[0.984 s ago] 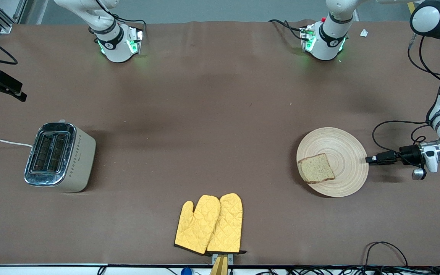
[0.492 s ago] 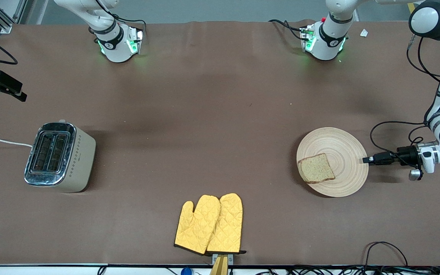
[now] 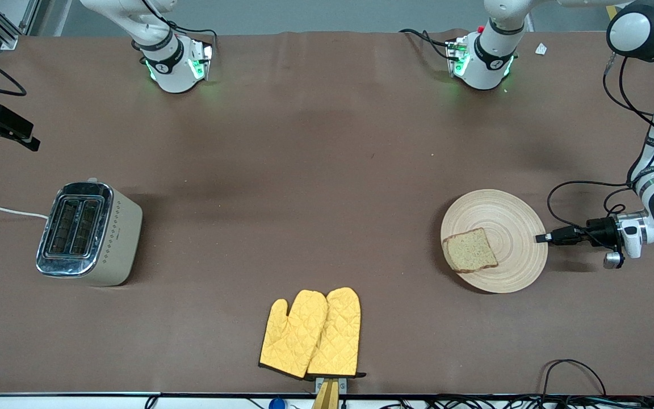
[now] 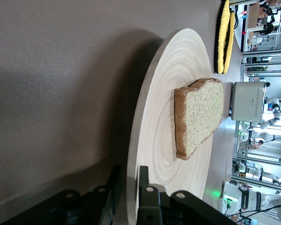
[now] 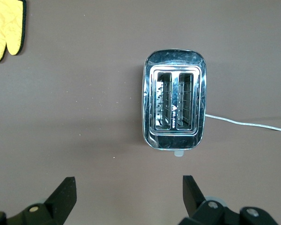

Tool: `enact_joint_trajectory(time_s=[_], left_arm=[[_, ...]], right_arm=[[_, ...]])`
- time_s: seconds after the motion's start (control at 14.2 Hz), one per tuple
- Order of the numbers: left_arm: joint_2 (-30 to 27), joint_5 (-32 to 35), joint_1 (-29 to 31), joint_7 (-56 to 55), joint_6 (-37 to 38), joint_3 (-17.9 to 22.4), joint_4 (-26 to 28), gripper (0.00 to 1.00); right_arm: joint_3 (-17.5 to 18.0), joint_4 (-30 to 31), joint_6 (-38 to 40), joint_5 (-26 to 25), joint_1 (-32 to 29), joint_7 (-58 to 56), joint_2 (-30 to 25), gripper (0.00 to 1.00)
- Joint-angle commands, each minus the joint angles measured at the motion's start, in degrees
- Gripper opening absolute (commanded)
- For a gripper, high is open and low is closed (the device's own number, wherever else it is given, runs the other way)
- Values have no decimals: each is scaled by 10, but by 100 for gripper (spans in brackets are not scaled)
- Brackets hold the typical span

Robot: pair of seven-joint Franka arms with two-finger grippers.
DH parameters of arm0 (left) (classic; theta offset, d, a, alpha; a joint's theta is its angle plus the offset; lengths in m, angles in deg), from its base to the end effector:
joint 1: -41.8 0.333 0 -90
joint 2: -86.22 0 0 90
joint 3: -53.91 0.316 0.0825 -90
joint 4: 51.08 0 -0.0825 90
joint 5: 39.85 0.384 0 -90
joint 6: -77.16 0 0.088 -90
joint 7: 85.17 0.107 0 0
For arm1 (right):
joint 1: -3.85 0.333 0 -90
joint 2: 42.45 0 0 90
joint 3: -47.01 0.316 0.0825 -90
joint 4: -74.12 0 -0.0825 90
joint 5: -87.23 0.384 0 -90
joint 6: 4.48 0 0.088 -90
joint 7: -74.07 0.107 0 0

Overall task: Move plate and put bread in toaster
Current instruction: 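Slide the wooden plate with the left gripper toward the table middle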

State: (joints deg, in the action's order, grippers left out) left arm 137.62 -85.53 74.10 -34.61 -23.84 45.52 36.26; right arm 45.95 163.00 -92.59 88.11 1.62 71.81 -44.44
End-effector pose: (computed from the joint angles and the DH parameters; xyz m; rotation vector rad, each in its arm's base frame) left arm 0.6090 0.2124 0.1225 2.1104 -0.0051 0.0083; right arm 0.5399 -0.0295 0.6498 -3.1263 0.0270 -0.0344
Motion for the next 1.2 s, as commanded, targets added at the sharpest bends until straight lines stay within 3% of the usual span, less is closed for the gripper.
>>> enact_joint_trajectory(time_s=[0.0,0.14,0.28,0.77,1.12], left_arm=[[7,-8,-1,9,5,-1,-11,10],[5,-7,0,10,10,-7,-11,2],[0,-6,0,9,12,-17,-12,1],[-20,-2,0,-15,48,-121,-2,0],[-21,-15,-105,-88,21,-160,1,0]], right_arm=[[4,-5,0,1,-2,-2,2,100],[4,-4,0,2,-2,-2,2,100],[4,-4,0,1,-3,-2,1,100],[4,-5,0,1,-2,-2,2,100],[4,-4,0,2,-3,-2,2,100]])
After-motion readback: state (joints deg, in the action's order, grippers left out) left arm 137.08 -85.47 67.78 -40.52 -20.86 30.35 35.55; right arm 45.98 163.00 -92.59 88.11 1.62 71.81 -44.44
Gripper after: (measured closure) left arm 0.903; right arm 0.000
